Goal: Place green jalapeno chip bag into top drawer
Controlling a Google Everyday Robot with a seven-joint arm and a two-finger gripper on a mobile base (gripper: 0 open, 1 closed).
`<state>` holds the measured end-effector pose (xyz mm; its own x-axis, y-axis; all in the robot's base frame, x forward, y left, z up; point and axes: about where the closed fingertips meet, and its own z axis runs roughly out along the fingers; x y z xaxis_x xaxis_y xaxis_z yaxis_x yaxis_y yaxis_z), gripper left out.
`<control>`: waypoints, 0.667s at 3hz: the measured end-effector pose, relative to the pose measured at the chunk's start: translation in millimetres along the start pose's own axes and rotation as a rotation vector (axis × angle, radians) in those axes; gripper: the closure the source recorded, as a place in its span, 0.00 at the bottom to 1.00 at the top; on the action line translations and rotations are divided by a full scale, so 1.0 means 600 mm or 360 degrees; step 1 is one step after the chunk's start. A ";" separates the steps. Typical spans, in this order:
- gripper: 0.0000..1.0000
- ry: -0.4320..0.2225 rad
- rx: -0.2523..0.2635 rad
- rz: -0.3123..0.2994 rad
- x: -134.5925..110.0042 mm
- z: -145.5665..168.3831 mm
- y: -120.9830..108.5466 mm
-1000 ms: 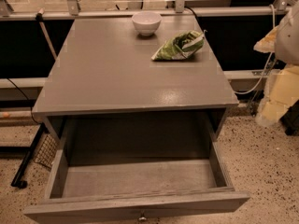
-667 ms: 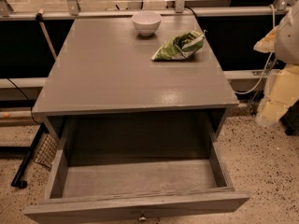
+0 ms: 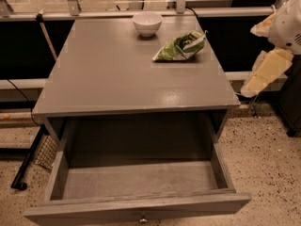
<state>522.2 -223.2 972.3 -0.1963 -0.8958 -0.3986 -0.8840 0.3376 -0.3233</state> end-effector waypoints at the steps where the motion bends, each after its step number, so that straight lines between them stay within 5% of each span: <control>1: 0.00 -0.0074 0.0071 -0.0031 -0.015 0.045 -0.067; 2: 0.00 -0.0083 0.0125 -0.0050 -0.046 0.114 -0.123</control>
Offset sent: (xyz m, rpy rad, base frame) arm 0.1580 0.0333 -0.0394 0.0037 -0.1439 -0.0063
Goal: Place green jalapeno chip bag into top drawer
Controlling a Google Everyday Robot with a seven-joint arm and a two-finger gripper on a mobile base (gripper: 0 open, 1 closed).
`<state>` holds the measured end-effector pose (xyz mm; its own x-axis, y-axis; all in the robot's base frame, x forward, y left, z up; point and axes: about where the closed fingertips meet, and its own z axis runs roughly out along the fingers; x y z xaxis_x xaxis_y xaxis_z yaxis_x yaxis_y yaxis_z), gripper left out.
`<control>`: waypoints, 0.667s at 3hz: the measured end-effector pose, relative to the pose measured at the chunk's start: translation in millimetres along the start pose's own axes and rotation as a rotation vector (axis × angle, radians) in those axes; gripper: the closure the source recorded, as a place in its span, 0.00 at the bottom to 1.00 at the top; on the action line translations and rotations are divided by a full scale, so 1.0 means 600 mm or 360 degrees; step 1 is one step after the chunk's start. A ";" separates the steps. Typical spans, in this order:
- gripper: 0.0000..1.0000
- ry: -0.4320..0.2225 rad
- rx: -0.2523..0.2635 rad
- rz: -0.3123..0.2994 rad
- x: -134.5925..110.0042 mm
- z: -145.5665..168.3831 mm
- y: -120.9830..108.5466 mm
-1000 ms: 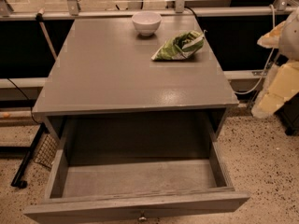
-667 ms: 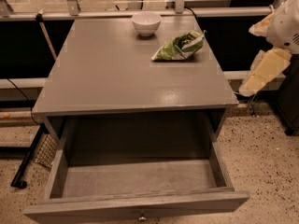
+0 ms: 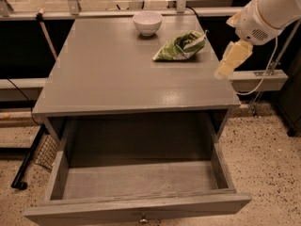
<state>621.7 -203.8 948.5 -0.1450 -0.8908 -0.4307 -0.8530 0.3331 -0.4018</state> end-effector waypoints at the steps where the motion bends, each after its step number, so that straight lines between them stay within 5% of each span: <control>1: 0.00 -0.0013 -0.0001 -0.0004 -0.002 0.006 -0.002; 2: 0.00 -0.0150 -0.0011 -0.0051 -0.031 0.068 -0.029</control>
Offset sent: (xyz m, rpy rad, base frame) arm 0.0604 0.0327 -0.0245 0.1210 -0.0621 0.1020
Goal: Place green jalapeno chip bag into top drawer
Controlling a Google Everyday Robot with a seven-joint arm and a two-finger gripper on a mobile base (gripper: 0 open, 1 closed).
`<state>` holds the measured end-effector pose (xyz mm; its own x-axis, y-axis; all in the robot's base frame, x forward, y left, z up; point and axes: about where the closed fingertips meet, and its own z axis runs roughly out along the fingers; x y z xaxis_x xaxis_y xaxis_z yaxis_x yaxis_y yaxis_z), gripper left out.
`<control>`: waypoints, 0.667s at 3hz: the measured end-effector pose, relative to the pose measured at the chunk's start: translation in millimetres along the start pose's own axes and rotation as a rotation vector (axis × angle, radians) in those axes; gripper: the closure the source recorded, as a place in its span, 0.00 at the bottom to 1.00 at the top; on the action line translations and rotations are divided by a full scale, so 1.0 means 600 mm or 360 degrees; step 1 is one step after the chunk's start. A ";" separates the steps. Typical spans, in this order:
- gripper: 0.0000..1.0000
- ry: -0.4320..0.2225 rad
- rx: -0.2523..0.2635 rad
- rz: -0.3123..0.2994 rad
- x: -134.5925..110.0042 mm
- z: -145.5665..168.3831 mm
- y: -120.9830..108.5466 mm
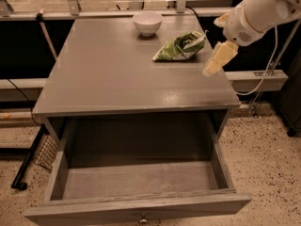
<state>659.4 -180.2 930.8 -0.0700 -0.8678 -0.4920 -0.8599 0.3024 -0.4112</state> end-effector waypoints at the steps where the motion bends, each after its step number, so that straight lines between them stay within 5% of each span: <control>1: 0.00 -0.0071 0.0008 -0.0060 -0.022 0.049 -0.020; 2: 0.00 -0.0110 0.0054 -0.0076 -0.039 0.095 -0.048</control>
Offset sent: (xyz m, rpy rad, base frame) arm 0.0922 0.0464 -0.0269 0.0500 -0.1260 0.0405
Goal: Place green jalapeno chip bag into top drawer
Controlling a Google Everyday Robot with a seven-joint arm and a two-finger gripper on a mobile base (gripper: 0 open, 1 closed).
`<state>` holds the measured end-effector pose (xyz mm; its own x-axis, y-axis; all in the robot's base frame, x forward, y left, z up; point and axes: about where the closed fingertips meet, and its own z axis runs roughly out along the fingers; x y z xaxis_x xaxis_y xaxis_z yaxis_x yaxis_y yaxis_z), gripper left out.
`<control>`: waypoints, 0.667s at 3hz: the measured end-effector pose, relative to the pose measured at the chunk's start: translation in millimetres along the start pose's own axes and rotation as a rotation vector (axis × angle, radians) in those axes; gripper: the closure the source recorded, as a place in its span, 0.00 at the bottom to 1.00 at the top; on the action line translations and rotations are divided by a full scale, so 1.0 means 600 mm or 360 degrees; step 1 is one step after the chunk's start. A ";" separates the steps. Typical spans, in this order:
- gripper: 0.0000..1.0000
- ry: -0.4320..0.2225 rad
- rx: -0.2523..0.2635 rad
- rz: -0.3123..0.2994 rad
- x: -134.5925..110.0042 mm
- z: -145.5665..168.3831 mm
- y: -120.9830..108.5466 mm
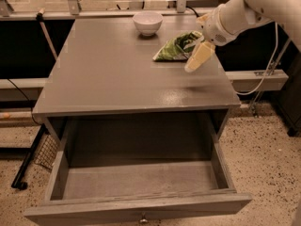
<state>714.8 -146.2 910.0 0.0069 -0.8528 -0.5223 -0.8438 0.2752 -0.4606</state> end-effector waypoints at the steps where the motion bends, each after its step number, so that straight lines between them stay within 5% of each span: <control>1: 0.00 -0.0039 0.0050 -0.0015 -0.008 0.042 -0.034; 2: 0.00 -0.0055 0.0084 -0.0026 -0.008 0.079 -0.064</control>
Offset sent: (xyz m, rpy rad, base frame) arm 0.0896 0.0140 -0.0150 0.0253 -0.0978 -0.0089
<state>772.7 -131.9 896.5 0.0395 -0.8419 -0.5383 -0.8141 0.2852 -0.5059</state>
